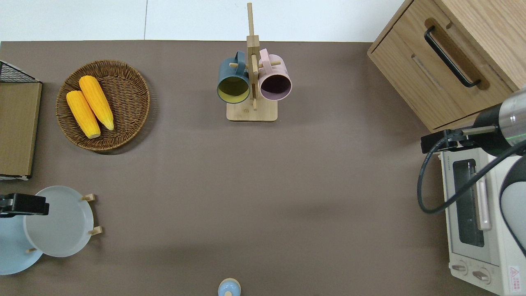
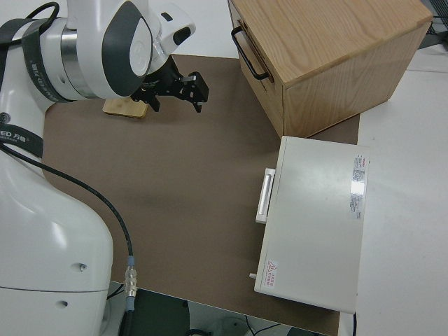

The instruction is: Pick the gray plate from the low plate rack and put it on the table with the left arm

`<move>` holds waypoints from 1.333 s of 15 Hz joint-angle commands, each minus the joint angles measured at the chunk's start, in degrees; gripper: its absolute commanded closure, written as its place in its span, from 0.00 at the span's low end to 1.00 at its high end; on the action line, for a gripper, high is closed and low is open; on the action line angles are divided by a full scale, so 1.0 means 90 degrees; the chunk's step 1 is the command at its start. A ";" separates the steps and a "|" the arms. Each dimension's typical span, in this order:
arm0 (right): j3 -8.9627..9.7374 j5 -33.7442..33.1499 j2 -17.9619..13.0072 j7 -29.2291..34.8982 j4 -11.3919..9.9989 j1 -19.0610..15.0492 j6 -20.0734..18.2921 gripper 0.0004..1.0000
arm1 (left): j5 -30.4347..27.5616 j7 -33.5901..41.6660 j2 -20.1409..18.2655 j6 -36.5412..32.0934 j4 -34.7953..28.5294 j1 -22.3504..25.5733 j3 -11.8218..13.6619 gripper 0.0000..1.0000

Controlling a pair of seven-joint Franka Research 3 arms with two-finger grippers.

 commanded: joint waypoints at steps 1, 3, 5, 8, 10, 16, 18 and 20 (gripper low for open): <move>0.0129 -0.0019 0.0060 0.0083 0.0126 -0.0141 -0.0102 0.02 | 0.0290 0.0371 -0.0298 0.0621 -0.0626 -0.0005 0.0286 0.00; 0.0129 -0.0019 0.0060 0.0083 0.0126 -0.0141 -0.0102 0.02 | 0.0310 0.0421 -0.0454 0.1081 -0.1066 -0.0005 0.0463 0.00; 0.0129 -0.0019 0.0060 0.0083 0.0126 -0.0141 -0.0102 0.02 | 0.0465 0.0509 -0.0600 0.1412 -0.1543 -0.0015 0.0473 0.00; 0.0129 -0.0019 0.0060 0.0083 0.0126 -0.0141 -0.0102 0.02 | 0.0564 0.0509 -0.0835 0.2047 -0.2295 0.0005 0.0493 0.00; 0.0129 -0.0019 0.0060 0.0083 0.0126 -0.0141 -0.0102 0.02 | 0.0817 0.0509 -0.0933 0.2476 -0.2745 0.0005 0.0551 0.00; 0.0129 -0.0019 0.0060 0.0083 0.0136 -0.0141 -0.0102 0.02 | 0.1004 0.1319 -0.0972 0.3200 -0.3273 0.0015 0.1370 0.00; 0.0129 -0.0019 0.0060 0.0083 0.0136 -0.0141 -0.0102 0.02 | 0.1004 0.1330 -0.0972 0.3444 -0.3478 0.0015 0.1459 0.00; 0.0129 -0.0019 0.0060 0.0083 0.0136 -0.0141 -0.0102 0.02 | 0.0994 0.1330 -0.0972 0.3533 -0.3586 0.0015 0.1459 0.00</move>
